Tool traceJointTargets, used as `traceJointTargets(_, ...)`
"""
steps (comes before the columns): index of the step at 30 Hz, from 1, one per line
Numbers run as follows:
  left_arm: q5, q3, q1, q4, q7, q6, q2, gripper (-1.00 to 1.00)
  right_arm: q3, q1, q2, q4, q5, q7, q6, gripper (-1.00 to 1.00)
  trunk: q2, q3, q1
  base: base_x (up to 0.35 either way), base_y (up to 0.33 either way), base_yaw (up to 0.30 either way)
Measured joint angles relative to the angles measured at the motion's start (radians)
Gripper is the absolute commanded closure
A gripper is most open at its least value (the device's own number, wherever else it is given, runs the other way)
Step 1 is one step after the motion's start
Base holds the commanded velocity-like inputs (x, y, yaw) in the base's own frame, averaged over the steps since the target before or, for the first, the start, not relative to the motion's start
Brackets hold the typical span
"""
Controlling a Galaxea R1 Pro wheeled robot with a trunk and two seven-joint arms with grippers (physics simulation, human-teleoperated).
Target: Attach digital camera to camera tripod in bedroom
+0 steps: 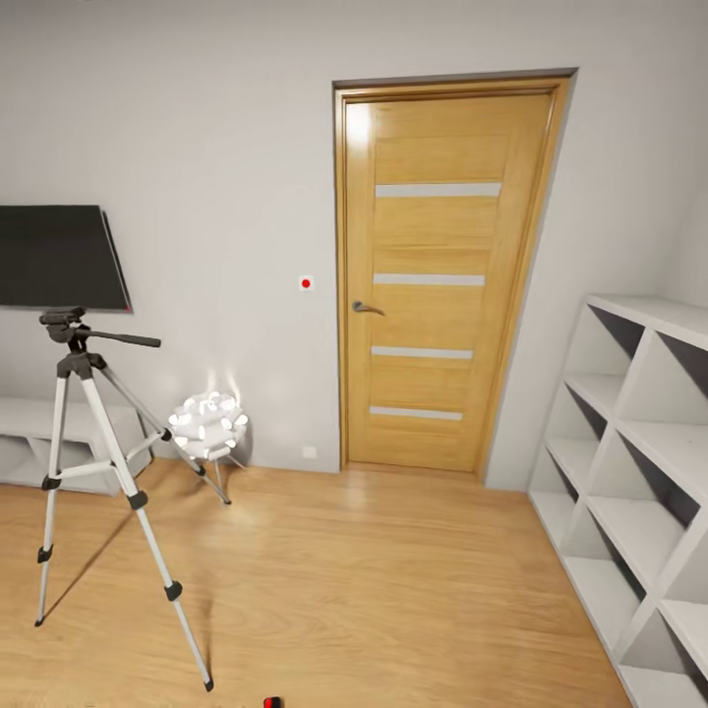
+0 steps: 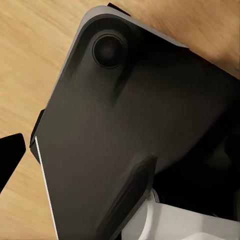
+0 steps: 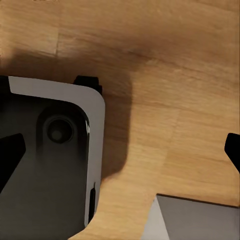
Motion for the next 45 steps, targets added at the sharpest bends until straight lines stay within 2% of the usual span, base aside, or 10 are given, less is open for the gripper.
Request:
traceJointTargets(20,0.000,0.001,0.000,0.000,0.000,0.000,0.000,-1.00,0.000,0.000,-0.001,0.000,0.000,0.000,0.000,-1.00,0.000,0.000,0.000,0.000,0.000,0.233)
traceJointTargets(45,-0.001,0.000,0.000,0.000,0.000,0.000,0.000,-1.00,0.000,0.000,-0.002,0.000,-0.001,-0.001,-0.006,-1.00,0.000,0.000,0.000,0.000,0.000,0.017)
